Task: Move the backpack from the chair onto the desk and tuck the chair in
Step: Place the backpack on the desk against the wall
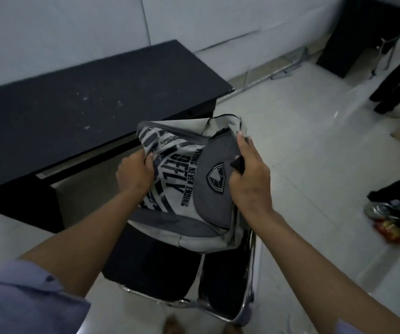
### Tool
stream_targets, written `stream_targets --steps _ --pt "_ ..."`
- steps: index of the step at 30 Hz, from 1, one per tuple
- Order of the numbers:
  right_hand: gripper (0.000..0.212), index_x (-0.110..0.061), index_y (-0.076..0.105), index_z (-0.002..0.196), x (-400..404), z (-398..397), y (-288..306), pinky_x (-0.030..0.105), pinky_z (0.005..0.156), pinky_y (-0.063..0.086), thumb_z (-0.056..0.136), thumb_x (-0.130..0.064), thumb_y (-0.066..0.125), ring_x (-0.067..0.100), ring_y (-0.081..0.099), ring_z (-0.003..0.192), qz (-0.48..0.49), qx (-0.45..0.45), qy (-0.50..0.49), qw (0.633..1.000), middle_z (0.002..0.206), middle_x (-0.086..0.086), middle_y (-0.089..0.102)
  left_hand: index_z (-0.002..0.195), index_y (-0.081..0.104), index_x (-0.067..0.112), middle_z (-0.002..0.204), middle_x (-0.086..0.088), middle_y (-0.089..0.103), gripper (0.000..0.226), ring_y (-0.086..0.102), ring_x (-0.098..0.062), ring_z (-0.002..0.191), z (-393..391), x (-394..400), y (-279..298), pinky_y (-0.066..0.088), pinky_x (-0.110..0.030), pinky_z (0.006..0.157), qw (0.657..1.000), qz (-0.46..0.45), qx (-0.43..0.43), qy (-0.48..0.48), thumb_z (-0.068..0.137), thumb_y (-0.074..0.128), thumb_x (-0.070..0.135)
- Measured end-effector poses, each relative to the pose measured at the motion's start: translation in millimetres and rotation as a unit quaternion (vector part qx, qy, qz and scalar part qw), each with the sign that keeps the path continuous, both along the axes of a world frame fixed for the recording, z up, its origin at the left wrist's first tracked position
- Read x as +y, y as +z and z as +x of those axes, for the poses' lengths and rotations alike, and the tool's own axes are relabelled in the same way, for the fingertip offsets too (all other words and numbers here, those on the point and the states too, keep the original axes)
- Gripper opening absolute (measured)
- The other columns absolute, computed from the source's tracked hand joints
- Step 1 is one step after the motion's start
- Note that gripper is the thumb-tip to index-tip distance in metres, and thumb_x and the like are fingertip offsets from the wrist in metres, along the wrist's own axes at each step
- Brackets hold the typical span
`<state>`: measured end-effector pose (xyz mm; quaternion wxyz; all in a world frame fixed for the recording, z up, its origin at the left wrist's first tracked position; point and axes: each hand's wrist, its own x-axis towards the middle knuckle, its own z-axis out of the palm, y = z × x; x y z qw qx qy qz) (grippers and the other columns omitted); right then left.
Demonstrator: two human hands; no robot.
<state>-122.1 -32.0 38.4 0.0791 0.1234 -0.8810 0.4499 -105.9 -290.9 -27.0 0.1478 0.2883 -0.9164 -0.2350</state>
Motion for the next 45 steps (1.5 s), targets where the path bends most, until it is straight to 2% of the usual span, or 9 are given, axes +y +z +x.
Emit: stream_targets --steps 3,9,12,17,22,28,37,42,45 --pt "0.079 -0.024 0.036 0.154 10.6 -22.6 29.4 0.02 0.117 0.02 0.086 0.014 0.047 0.022 0.027 0.15 -0.019 0.02 0.006 1.0 0.16 0.011 0.033 0.075 0.05 0.01 0.07 -0.011 0.058 0.033 0.058 -0.037 0.069 -12.8 6.6 36.7 0.038 -0.037 0.055 0.999 -0.035 0.031 -0.014 0.101 0.049 0.03" --pt "0.071 -0.017 0.04 0.152 26.4 -43.8 63.2 -0.005 0.103 0.016 0.088 0.012 0.049 0.022 0.038 0.141 -0.046 0.077 0.011 0.996 0.155 0.011 0.042 0.072 0.046 0.013 0.064 -0.003 0.045 0.032 0.047 -0.031 0.062 -34.7 27.3 86.1 0.03 -0.035 0.055 0.995 -0.077 0.059 -0.024 0.101 0.05 0.025" --pt "0.072 -0.017 0.039 0.153 37.5 -62.3 71.0 0.011 0.113 0.026 0.087 0.01 0.051 0.016 0.04 0.141 -0.063 0.062 0.02 0.996 0.154 0.009 0.044 0.069 0.041 0.015 0.058 0.0 0.039 0.035 0.047 -0.031 0.06 -48.9 40.2 100.9 0.032 -0.035 0.055 0.994 -0.09 0.061 -0.013 0.101 0.05 0.026" --pt "0.072 -0.022 0.04 0.152 66.5 -122.8 78.5 0.039 0.11 0.045 0.088 0.007 0.053 0.023 0.052 0.133 -0.105 0.037 0.051 0.992 0.145 0.007 0.055 0.067 0.038 0.018 0.062 -0.004 0.045 0.036 0.05 -0.033 0.063 -84.8 67.5 120.7 0.034 -0.036 0.055 0.991 -0.112 0.063 0.02 0.1 0.052 0.027" --pt "0.064 -0.025 0.042 0.151 106.9 -193.5 87.2 0.025 0.106 0.043 0.093 -0.006 0.062 0.02 0.055 0.13 -0.12 0.03 0.079 0.989 0.143 0.005 0.058 0.07 0.046 0.012 0.061 -0.002 0.045 0.032 0.052 -0.033 0.062 -136.4 106.1 137.5 0.033 -0.034 0.054 0.989 -0.119 0.07 0.05 0.099 0.053 0.024" --pt "0.061 -0.021 0.05 0.147 131.6 -262.7 90.8 0.039 0.112 0.043 0.09 -0.005 0.065 0.02 0.048 0.137 -0.12 0.028 0.117 0.985 0.148 0.005 0.053 0.072 0.051 0.009 0.067 -0.01 0.058 0.029 0.053 -0.032 0.064 -188.8 138.4 152.4 0.04 -0.037 0.055 0.987 -0.128 0.076 0.061 0.098 0.055 0.02" --pt "0.06 -0.018 0.052 0.145 103.3 -360.2 92.8 0.03 0.109 0.043 0.089 0.001 0.063 0.023 0.054 0.131 -0.11 0.033 0.143 0.983 0.141 0.007 0.059 0.072 0.046 0.016 0.069 -0.01 0.058 0.028 0.057 -0.037 0.065 -275.7 101.0 168.4 0.042 -0.038 0.057 0.982 -0.167 0.058 0.067 0.099 0.054 0.022" --pt "0.059 -0.015 0.053 0.144 50.3 -420.7 95.1 -0.005 0.093 0.027 0.089 0.003 0.063 0.02 0.055 0.129 -0.115 0.038 0.156 0.98 0.14 0.002 0.06 0.081 0.06 0.011 0.081 -0.016 0.069 0.022 0.063 -0.04 0.074 -333.7 48.5 176.4 0.051 -0.044 0.065 0.98 -0.18 0.054 0.072 0.098 0.053 0.023" --pt "0.059 -0.015 0.053 0.144 17.0 -455.9 98.9 0.006 0.101 0.032 0.088 0.003 0.062 0.017 0.053 0.131 -0.13 0.04 0.162 0.977 0.141 0.001 0.059 0.082 0.06 0.01 0.082 -0.017 0.069 0.022 0.063 -0.04 0.075 -366.7 14.8 179.0 0.053 -0.046 0.065 0.979 -0.184 0.055 0.075 0.098 0.053 0.023"
